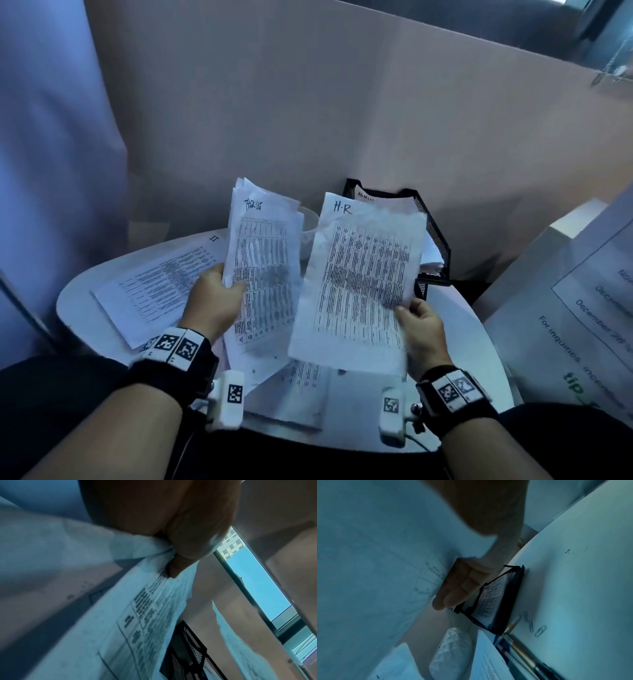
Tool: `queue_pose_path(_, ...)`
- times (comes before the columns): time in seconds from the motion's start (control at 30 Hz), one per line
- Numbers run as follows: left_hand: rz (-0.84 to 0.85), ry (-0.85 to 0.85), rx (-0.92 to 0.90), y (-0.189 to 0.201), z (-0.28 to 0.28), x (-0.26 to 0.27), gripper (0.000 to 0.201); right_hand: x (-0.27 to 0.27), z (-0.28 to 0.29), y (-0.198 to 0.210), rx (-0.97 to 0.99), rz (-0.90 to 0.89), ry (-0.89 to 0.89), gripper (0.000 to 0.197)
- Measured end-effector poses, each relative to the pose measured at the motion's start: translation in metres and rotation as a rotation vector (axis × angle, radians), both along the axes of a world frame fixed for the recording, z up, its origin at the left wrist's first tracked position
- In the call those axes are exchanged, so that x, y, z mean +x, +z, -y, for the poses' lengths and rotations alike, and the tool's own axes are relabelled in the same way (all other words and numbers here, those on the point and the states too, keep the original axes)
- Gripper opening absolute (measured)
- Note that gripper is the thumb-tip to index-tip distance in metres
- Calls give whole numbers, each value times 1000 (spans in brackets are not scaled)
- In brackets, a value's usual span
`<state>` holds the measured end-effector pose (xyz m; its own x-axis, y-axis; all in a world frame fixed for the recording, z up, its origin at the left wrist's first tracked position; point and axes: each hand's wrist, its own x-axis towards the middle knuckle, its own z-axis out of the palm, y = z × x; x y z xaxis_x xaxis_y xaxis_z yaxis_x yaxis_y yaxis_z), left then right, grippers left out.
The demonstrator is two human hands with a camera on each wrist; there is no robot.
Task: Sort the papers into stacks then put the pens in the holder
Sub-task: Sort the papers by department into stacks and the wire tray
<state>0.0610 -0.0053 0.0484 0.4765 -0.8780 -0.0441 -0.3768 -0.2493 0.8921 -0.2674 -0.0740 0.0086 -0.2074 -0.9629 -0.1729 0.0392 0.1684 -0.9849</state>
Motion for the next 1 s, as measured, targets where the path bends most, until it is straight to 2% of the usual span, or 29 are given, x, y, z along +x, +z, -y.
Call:
queue_pose_path(0.03,-60,-23,-8,-1,0,-2,6,2,-4,0,36,42,27,9)
queue_pose_path(0.13,-249,-93,-37,0,-3,-11,17,14,-16,-2,121,121,96,11)
queue_pose_path(0.23,-416,-149,-63,6,-9,-26,23,31,-24,-19,155,7,160,9)
queue_pose_path(0.3,-440,-155,-68,9,-15,-35,24,44,-31,-28,192,-27,211,11)
queue_pose_path(0.33,-432,-153,-73,8,-16,-38,25,50,-35,-29,213,-10,226,15)
queue_pose_path(0.43,-338,-264,-175,4,-20,-40,60,63,-44,-26,247,104,265,23)
queue_pose_path(0.5,-123,-366,-177,3,-22,-40,66,68,-47,-23,230,145,278,24)
queue_pose_path(0.53,-17,-388,-177,4,-23,-41,57,69,-48,-20,197,141,269,22)
queue_pose_path(0.6,118,-364,-231,-2,-22,-40,23,70,-47,-18,93,104,224,15)
queue_pose_path(0.63,130,-316,-252,-2,-21,-41,20,71,-46,-16,39,86,205,14)
queue_pose_path(0.73,-74,-121,-211,-1,-16,-38,26,71,-44,-11,-63,76,165,17)
queue_pose_path(0.87,-330,-101,-185,-1,-14,-33,15,72,-48,-4,-136,42,163,23)
queue_pose_path(0.97,-416,-127,-202,-3,-16,-28,45,72,-49,-3,-170,33,159,29)
queue_pose_path(1.0,-419,-140,-217,-1,-17,-27,49,72,-49,-4,-179,44,154,29)
